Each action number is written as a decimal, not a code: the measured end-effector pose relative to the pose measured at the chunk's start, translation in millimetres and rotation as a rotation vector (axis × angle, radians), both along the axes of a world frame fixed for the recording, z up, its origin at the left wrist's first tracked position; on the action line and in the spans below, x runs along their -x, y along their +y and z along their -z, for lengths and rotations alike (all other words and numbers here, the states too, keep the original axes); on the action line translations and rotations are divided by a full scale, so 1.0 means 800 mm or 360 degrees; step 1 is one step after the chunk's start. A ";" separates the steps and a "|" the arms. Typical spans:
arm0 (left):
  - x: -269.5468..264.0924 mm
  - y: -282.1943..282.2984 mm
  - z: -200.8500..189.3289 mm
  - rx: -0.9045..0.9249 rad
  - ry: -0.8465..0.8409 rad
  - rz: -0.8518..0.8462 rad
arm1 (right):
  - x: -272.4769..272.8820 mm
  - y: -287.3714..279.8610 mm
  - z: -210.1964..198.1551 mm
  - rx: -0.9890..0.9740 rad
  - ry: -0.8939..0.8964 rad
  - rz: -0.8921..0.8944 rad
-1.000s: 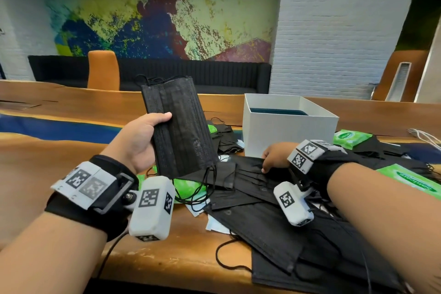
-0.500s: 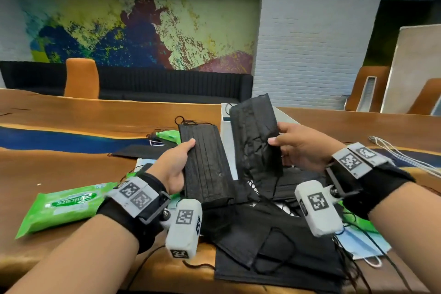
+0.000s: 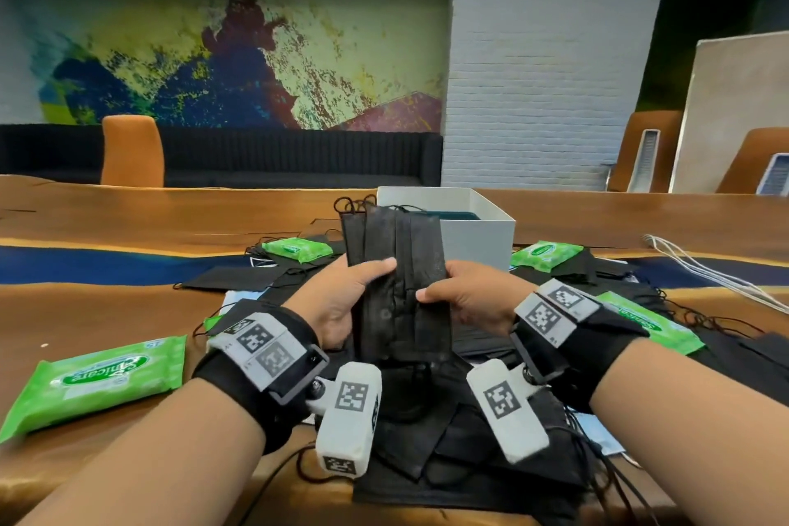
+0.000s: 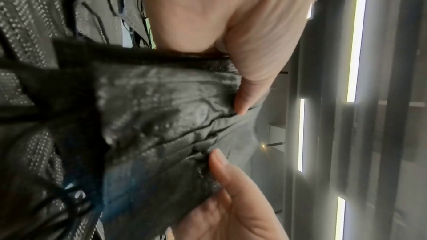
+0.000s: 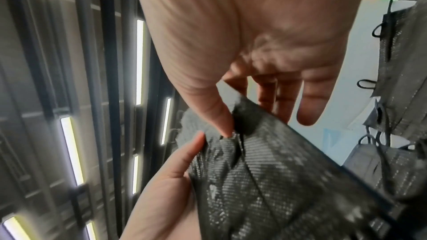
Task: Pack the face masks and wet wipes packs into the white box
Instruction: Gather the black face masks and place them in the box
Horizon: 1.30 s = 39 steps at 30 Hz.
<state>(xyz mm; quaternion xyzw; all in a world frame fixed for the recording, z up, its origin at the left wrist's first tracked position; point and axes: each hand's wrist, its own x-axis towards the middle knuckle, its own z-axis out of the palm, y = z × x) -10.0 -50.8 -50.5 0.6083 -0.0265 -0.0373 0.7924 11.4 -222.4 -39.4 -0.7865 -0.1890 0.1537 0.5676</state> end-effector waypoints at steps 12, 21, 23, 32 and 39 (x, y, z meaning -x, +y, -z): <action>-0.008 0.013 0.014 -0.0202 -0.0309 0.0252 | -0.009 -0.009 0.018 0.0184 -0.0263 0.0054; -0.006 0.016 0.011 -0.0259 -0.0254 0.0105 | -0.024 0.002 0.028 -0.0046 -0.0150 0.0260; -0.005 0.017 0.011 -0.0312 -0.0266 0.0175 | -0.026 0.001 0.025 -0.0089 -0.0125 0.0196; -0.001 0.009 0.023 -0.0427 -0.0220 0.0193 | -0.024 0.008 0.039 -0.0032 -0.0187 -0.0043; -0.004 0.005 0.019 -0.0626 -0.0255 0.0123 | -0.005 -0.009 -0.011 -0.0178 -0.0597 0.0202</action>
